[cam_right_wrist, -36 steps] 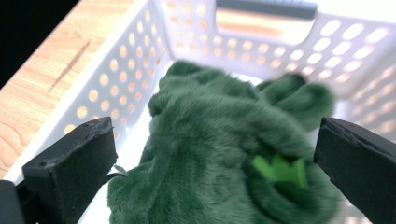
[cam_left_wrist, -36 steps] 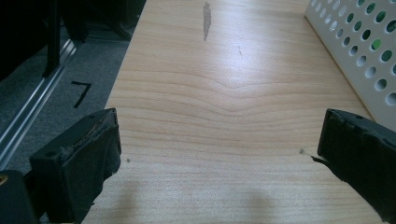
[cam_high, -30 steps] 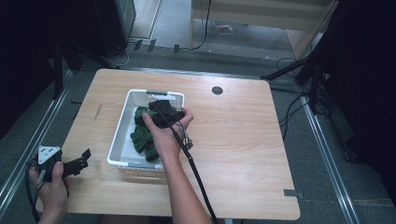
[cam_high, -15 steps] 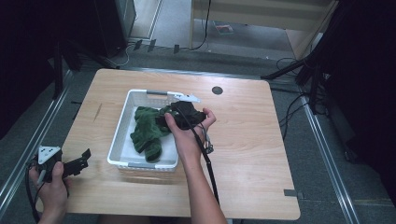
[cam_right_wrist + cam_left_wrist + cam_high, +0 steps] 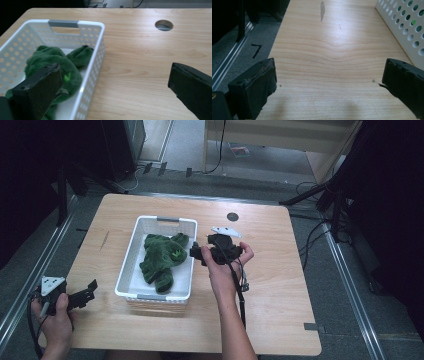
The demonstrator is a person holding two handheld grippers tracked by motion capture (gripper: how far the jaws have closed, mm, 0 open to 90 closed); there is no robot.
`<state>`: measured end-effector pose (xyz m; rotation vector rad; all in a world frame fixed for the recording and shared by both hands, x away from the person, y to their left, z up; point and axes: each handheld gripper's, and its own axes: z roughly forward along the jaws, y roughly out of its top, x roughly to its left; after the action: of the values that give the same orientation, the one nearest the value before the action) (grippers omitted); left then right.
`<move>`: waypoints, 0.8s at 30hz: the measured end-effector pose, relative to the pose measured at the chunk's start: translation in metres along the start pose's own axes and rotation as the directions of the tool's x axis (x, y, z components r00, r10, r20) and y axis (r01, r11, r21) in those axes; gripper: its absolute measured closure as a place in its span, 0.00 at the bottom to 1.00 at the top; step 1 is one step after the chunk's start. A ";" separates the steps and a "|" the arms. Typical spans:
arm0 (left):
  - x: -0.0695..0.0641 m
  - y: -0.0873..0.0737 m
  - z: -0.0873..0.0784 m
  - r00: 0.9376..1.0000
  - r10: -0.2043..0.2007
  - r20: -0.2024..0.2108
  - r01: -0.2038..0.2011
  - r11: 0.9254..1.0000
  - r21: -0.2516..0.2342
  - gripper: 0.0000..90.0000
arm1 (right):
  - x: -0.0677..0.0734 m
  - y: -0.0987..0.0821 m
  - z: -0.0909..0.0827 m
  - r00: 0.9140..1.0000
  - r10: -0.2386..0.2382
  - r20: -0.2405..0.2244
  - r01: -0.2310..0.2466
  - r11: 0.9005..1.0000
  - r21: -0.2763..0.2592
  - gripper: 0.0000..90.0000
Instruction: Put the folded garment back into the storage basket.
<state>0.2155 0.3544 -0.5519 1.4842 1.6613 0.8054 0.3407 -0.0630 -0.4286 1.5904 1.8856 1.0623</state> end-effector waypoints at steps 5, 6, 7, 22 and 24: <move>0.000 0.000 0.000 1.000 0.001 0.001 -0.001 1.000 0.000 0.01 | -0.018 -0.005 -0.006 1.000 0.010 0.018 -0.009 1.000 -0.010 0.00; 0.001 0.000 0.000 1.000 0.001 0.001 -0.001 1.000 0.000 0.01 | -0.023 -0.006 -0.008 1.000 0.015 0.025 -0.014 1.000 -0.014 0.00; 0.001 0.000 0.000 1.000 0.001 0.001 -0.001 1.000 0.001 0.01 | -0.025 -0.006 -0.009 0.999 0.019 0.028 -0.018 1.000 -0.019 0.00; 0.000 0.000 0.000 1.000 0.000 -0.002 0.000 1.000 -0.002 0.01 | -0.070 -0.020 -0.029 0.996 0.036 0.086 -0.032 0.999 -0.041 0.00; 0.000 0.000 0.000 1.000 0.002 -0.004 -0.002 1.000 -0.001 0.01 | -0.078 -0.023 -0.033 0.995 0.051 0.084 -0.048 0.998 -0.048 0.00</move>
<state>0.2152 0.3538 -0.5520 1.4847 1.6619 0.8110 0.3204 -0.1479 -0.4376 1.6378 1.7627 1.0341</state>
